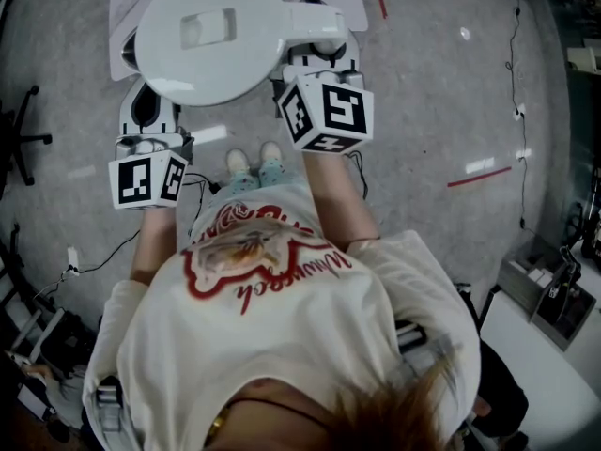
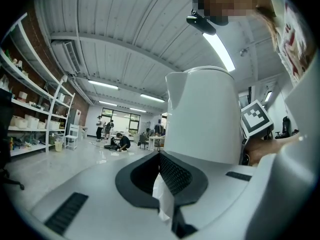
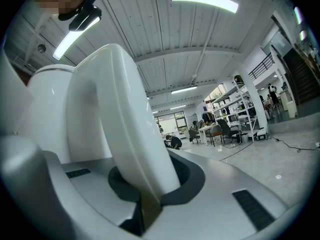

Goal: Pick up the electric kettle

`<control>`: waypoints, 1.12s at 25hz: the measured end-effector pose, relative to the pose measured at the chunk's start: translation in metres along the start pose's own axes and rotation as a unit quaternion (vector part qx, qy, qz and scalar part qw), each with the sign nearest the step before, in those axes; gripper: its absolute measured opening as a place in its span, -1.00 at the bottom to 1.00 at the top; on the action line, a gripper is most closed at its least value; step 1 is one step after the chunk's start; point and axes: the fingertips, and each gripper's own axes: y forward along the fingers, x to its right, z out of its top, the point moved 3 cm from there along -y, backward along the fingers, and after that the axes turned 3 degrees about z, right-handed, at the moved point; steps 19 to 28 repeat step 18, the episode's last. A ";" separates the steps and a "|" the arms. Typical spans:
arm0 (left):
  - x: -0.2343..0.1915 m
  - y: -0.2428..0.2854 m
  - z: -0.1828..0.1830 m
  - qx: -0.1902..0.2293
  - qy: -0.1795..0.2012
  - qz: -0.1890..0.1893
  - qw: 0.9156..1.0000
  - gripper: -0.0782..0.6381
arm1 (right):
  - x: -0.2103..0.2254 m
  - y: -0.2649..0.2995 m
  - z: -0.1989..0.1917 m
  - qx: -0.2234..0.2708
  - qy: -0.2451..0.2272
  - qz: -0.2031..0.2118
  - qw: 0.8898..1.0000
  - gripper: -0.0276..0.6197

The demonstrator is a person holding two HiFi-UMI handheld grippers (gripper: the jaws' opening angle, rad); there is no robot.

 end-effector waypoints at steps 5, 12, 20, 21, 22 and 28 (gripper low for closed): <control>-0.006 -0.003 0.000 0.003 -0.003 0.005 1.000 -0.79 | -0.005 0.002 -0.003 0.003 0.010 0.006 1.000 -0.82; -0.010 -0.004 0.000 0.001 -0.004 0.004 1.000 -0.79 | -0.007 0.004 -0.006 -0.002 0.018 0.004 1.000 -0.82; -0.014 -0.003 -0.005 -0.001 -0.006 0.004 1.000 -0.79 | -0.010 0.006 -0.010 -0.002 0.011 0.005 1.000 -0.82; -0.014 -0.003 -0.005 -0.001 -0.006 0.004 1.000 -0.79 | -0.010 0.006 -0.010 -0.002 0.011 0.005 1.000 -0.82; -0.014 -0.003 -0.005 -0.001 -0.006 0.004 1.000 -0.79 | -0.010 0.006 -0.010 -0.002 0.011 0.005 1.000 -0.82; -0.014 -0.003 -0.005 -0.001 -0.006 0.004 1.000 -0.79 | -0.010 0.006 -0.010 -0.002 0.011 0.005 1.000 -0.82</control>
